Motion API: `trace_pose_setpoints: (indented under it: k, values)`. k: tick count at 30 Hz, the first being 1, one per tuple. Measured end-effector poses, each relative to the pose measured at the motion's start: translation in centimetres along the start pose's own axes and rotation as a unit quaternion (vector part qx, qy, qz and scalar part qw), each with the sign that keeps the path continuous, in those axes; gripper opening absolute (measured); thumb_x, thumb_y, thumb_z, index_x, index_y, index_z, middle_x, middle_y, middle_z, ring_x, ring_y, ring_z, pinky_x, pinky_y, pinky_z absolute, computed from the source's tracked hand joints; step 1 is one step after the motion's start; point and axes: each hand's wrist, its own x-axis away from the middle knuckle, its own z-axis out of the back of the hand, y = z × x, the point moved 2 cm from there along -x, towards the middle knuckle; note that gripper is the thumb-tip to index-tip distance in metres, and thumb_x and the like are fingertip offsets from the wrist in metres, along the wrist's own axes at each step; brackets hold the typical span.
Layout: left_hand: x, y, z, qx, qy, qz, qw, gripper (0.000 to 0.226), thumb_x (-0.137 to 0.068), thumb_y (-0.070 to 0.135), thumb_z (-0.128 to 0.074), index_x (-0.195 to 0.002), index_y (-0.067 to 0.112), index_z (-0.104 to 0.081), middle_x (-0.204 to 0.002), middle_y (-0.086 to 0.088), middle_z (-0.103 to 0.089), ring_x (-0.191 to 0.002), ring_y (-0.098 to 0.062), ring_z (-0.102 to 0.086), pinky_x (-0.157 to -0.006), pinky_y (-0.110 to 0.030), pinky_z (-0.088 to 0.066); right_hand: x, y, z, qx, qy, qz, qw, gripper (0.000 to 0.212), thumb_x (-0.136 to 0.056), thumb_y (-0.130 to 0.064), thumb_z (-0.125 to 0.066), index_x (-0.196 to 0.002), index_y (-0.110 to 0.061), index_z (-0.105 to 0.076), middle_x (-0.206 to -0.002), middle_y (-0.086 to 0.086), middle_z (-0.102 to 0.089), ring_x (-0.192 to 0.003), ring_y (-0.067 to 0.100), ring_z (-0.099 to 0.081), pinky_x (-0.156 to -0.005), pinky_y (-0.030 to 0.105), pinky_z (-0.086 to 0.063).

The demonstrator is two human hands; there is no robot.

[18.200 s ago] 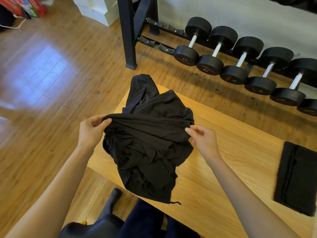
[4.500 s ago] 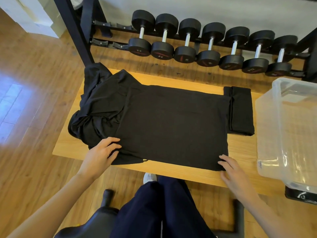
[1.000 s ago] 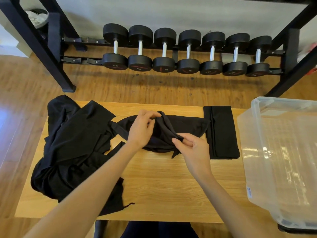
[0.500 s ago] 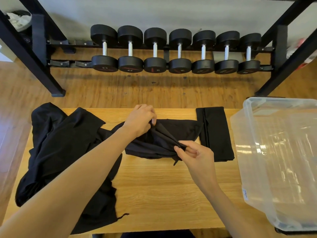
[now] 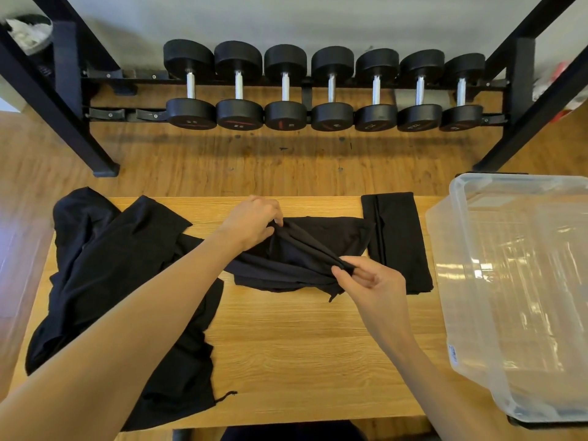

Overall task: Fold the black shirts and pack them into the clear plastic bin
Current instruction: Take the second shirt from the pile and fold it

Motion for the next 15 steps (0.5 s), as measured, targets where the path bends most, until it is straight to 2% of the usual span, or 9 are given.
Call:
trace_pose_setpoints:
  k: [4, 8, 11, 15]
  values:
    - [0.6, -0.3, -0.1, 0.021, -0.014, 0.01, 1.0, 0.014, -0.089, 0.019, -0.068, -0.101, 0.025, -0.067, -0.128, 0.006, -0.059, -0.12, -0.02, -0.051, -0.099, -0.034, -0.041, 0.0, 0.2, 0.5, 0.013, 0.012, 0.004, 1.0, 0.026, -0.084, -0.004, -0.071, -0.099, -0.025, -0.071, -0.084, -0.014, -0.074, -0.086, 0.002, -0.07, -0.076, 0.013, -0.054]
    - [1.1, 0.2, -0.7, 0.059, -0.017, 0.002, 0.998, 0.022, -0.091, 0.016, -0.064, -0.112, 0.024, -0.067, -0.132, 0.008, -0.058, -0.12, -0.017, -0.054, -0.097, -0.031, -0.042, -0.1, 0.5, 0.8, 0.026, 0.016, 0.006, 1.0, 0.022, -0.084, -0.004, -0.071, -0.104, -0.014, -0.073, -0.086, -0.008, -0.075, -0.086, 0.002, -0.07, -0.078, 0.014, -0.054]
    - [1.4, 0.3, -1.0, 0.082, -0.005, 0.019, 0.996, 0.019, -0.092, 0.014, -0.064, -0.109, 0.021, -0.069, -0.123, 0.005, -0.062, -0.113, -0.017, -0.056, -0.093, -0.03, -0.045, 0.0, 0.6, 1.0, 0.032, 0.015, 0.007, 0.999, 0.022, -0.085, -0.005, -0.071, -0.104, -0.016, -0.073, -0.087, -0.01, -0.074, -0.086, 0.0, -0.069, -0.076, 0.011, -0.052]
    - [2.1, -0.4, -0.2, 0.159, 0.021, 0.066, 0.985, 0.015, -0.088, 0.008, -0.066, -0.093, 0.021, -0.064, -0.109, 0.0, -0.063, -0.102, -0.019, -0.059, -0.086, -0.029, -0.047, -0.2, 0.6, 1.5, 0.041, 0.034, 0.007, 0.999, 0.022, -0.086, -0.007, -0.07, -0.106, -0.017, -0.071, -0.088, -0.008, -0.074, -0.085, -0.001, -0.069, -0.074, 0.01, -0.051]
